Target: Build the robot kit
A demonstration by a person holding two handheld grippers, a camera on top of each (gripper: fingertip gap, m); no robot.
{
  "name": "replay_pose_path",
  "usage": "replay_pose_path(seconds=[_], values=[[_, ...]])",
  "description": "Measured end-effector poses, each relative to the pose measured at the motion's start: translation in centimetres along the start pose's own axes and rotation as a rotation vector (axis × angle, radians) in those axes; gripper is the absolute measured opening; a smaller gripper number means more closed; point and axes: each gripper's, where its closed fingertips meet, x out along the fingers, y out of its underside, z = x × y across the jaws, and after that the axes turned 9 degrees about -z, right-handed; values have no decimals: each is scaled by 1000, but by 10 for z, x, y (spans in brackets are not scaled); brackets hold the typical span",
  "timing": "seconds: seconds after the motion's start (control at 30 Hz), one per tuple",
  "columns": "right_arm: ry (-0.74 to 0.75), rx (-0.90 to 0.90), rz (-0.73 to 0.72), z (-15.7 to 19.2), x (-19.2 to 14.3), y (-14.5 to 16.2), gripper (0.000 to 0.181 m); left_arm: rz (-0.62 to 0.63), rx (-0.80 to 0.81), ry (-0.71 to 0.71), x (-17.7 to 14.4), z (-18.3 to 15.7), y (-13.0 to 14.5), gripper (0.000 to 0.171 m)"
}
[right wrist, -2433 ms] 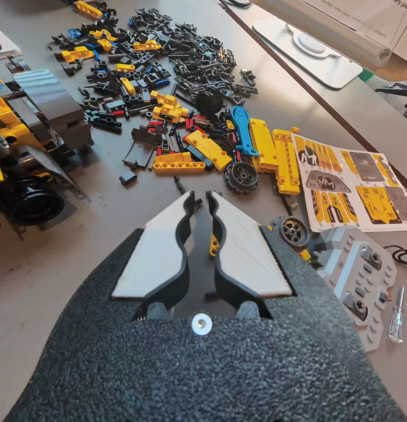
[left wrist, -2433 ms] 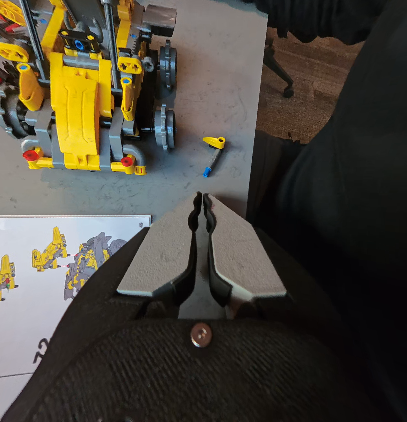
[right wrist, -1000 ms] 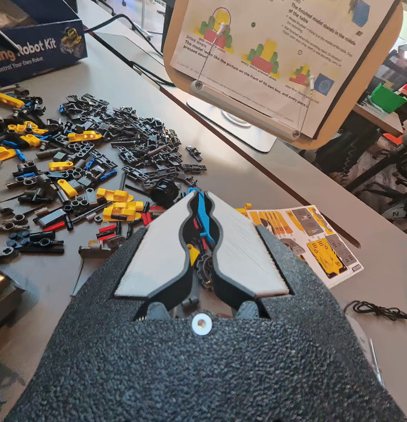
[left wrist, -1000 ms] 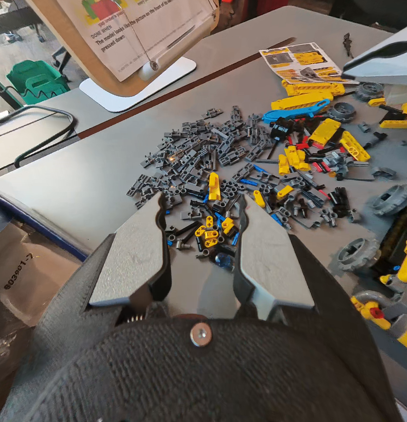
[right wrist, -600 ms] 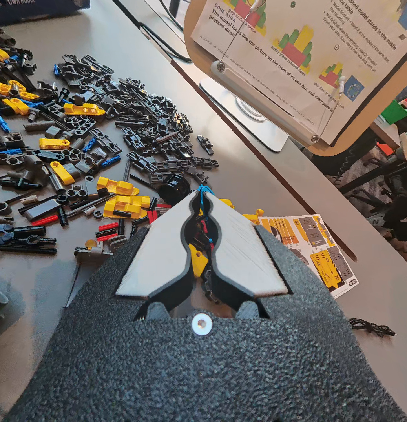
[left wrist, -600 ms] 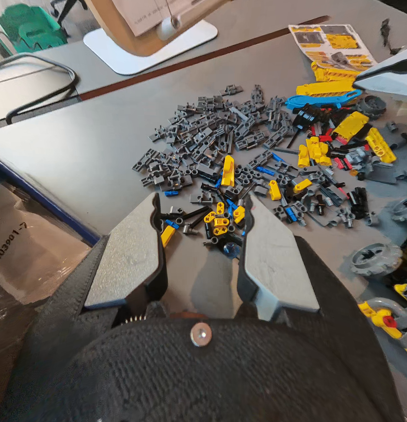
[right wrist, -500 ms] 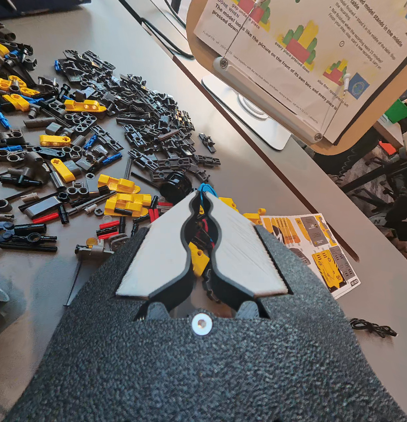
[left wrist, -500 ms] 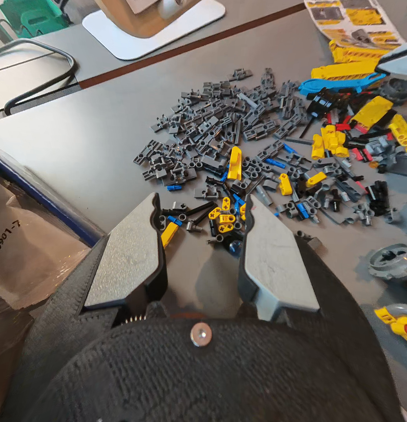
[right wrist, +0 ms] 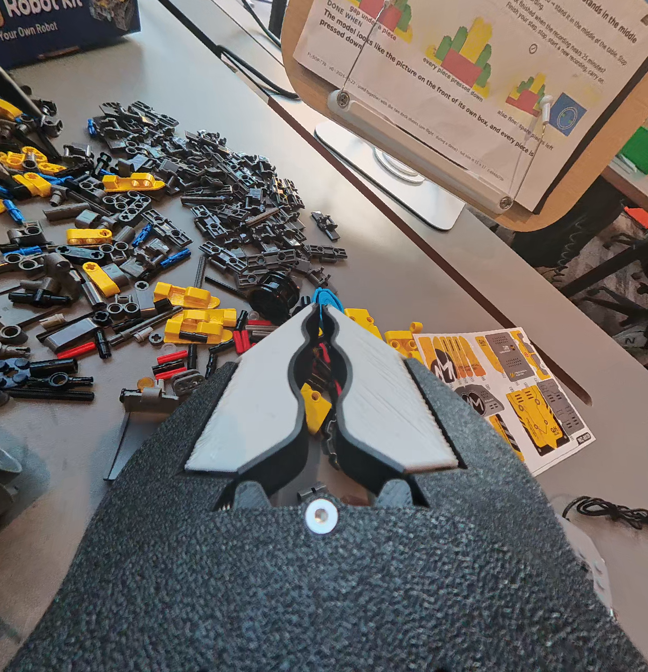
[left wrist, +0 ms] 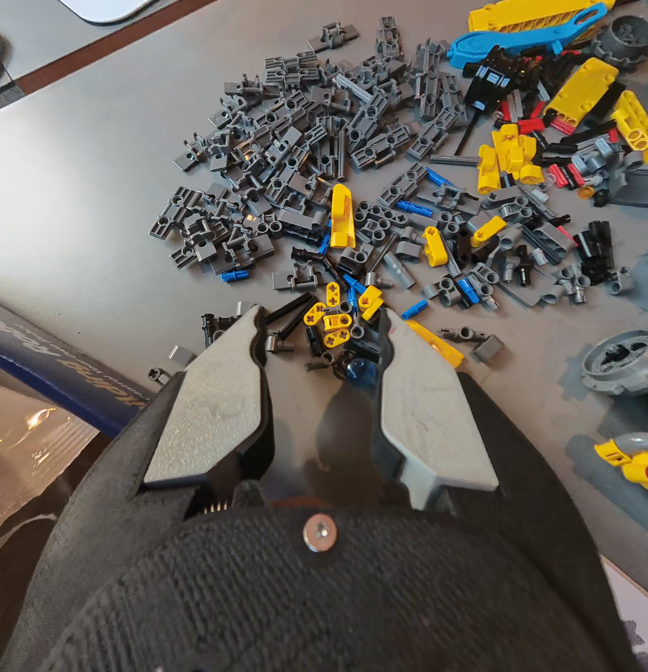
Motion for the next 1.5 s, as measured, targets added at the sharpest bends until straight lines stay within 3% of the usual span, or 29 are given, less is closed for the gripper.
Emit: replay_pose_path(seconds=[0.1, 0.3, 0.6, 0.97, 1.37, 1.5], values=[[-5, -1, 0, 1, 0, 0, 0, 12, 17, 28, 0, -3, 3, 45], [-18, 7, -3, 3, 0, 0, 0, 38, 32, 80, 1, -13, 8, 49], [12, 26, 15, -4, -1, 4, 0, -6, 24, 75, -2, -12, -1, 41], [121, 174, 149, -37, -8, 32, 0, 50, 50, 77, 2, -15, 9, 42], [-38, 243, 315, -9, -5, 62, 0, 28, 54, 68, 2, -13, 6, 40], [-98, 235, 311, 2, -4, 59, 0, 34, 61, 71, 3, -14, 7, 40]])
